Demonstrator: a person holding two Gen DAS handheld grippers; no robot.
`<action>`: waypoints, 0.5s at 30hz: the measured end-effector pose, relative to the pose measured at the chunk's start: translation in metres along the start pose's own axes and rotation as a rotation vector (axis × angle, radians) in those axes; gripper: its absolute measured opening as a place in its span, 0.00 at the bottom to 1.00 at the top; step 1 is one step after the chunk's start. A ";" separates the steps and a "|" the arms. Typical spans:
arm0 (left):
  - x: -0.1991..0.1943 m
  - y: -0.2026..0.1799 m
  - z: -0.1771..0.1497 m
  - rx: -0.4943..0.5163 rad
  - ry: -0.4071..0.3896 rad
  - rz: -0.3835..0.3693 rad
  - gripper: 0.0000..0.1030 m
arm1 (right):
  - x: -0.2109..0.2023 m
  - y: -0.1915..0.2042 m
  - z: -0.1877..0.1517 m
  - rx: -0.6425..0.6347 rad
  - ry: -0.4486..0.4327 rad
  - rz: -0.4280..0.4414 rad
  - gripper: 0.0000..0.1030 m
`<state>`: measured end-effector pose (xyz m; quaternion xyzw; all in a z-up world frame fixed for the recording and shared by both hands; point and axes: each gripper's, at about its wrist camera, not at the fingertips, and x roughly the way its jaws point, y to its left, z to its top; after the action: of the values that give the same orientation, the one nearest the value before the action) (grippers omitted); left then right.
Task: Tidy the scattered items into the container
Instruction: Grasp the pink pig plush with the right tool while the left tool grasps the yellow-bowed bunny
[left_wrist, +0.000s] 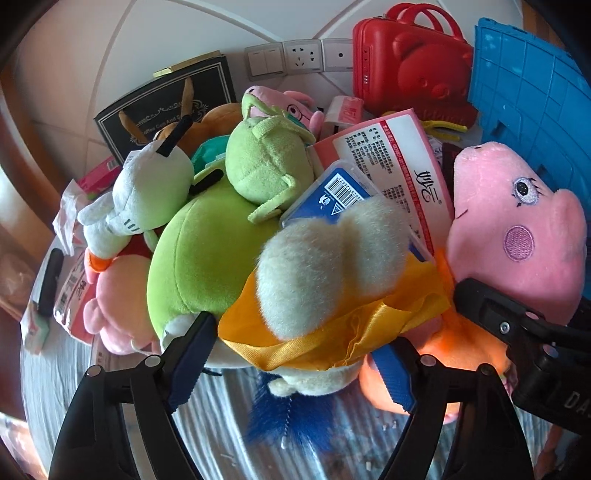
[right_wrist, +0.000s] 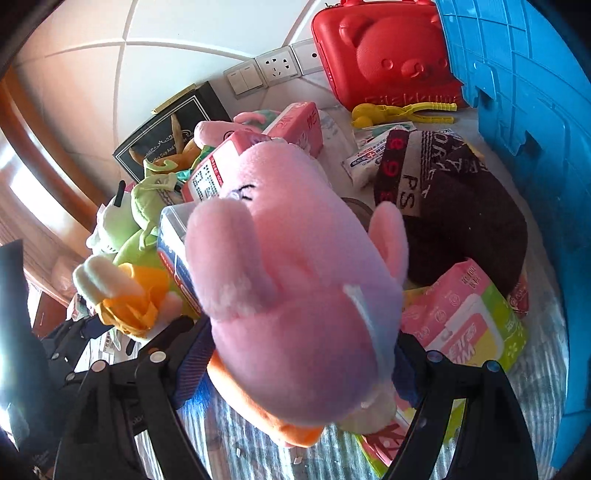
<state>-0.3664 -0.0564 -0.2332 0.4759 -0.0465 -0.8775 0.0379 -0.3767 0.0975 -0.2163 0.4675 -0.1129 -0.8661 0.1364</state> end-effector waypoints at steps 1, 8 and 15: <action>-0.002 0.001 -0.002 0.001 0.002 0.001 0.68 | -0.001 0.002 0.000 -0.008 -0.006 -0.002 0.63; -0.017 0.008 -0.014 -0.020 0.019 -0.030 0.28 | -0.023 0.001 -0.014 -0.002 0.000 -0.019 0.62; -0.038 0.007 -0.045 -0.002 0.006 -0.055 0.25 | -0.052 -0.005 -0.043 -0.007 0.003 -0.041 0.61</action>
<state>-0.3073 -0.0614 -0.2250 0.4798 -0.0324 -0.8767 0.0141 -0.3139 0.1167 -0.2007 0.4705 -0.0999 -0.8684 0.1205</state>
